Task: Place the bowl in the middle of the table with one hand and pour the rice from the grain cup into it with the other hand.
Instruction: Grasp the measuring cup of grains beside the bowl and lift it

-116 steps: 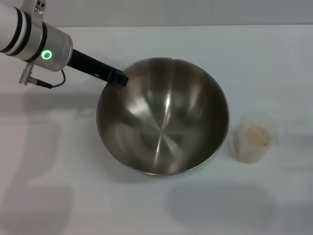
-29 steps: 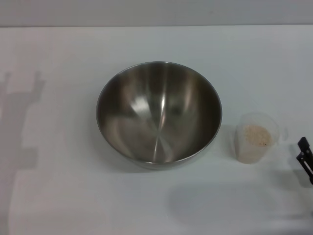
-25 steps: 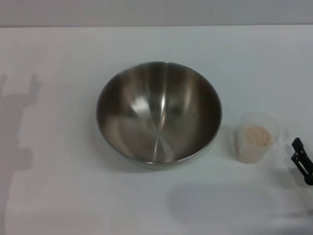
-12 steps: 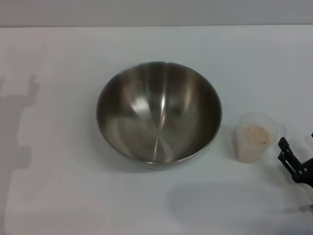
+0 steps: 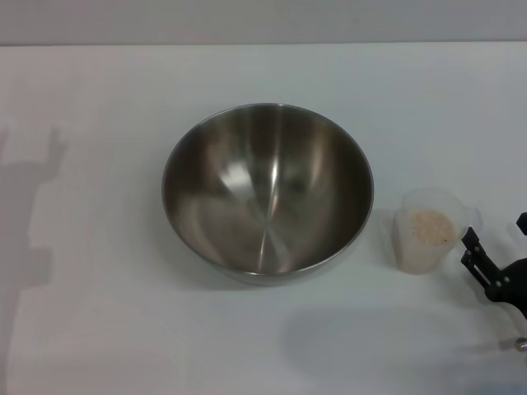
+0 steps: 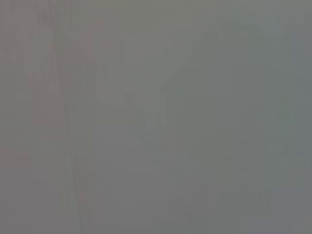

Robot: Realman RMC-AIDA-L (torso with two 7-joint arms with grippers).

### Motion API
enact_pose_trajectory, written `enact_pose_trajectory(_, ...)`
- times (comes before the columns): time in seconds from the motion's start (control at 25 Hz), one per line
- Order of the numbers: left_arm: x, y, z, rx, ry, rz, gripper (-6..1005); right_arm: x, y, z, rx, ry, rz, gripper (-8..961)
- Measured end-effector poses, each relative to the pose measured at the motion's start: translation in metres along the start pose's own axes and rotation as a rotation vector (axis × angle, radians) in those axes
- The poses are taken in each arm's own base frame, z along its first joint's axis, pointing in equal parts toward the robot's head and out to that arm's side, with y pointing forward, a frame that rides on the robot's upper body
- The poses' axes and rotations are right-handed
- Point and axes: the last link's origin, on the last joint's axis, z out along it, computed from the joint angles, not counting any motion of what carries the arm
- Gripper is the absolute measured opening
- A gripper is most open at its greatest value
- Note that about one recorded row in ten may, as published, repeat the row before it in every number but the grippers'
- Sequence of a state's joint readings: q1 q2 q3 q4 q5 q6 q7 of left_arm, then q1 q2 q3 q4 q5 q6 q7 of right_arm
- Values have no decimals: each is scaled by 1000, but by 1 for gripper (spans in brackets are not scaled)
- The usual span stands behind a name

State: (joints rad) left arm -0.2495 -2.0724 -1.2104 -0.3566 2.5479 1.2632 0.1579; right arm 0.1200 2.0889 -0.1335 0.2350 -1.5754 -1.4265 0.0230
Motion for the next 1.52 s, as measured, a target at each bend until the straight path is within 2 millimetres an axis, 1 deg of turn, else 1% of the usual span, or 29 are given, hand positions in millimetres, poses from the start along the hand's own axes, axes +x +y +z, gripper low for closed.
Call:
enact_pose_trajectory(0.28, -1, -1, -4, 3, -4, 0, 824, -4, -2, 7, -6, -15, -9, 819)
enact_pose_trajectory(1.0, -5, -3, -9, 5, -21, -14, 824, -7, -2, 13, -8, -33, -10, 820)
enact_pose_trajectory(1.32, -6, -3, -8, 0, -26, -9, 824, -8, -2, 11, 2, -39, -4, 721)
enact_pose_trajectory(1.52, -6, -3, -9, -1, -28, -8, 825, -9, -2, 14, -1, -43, -5, 659)
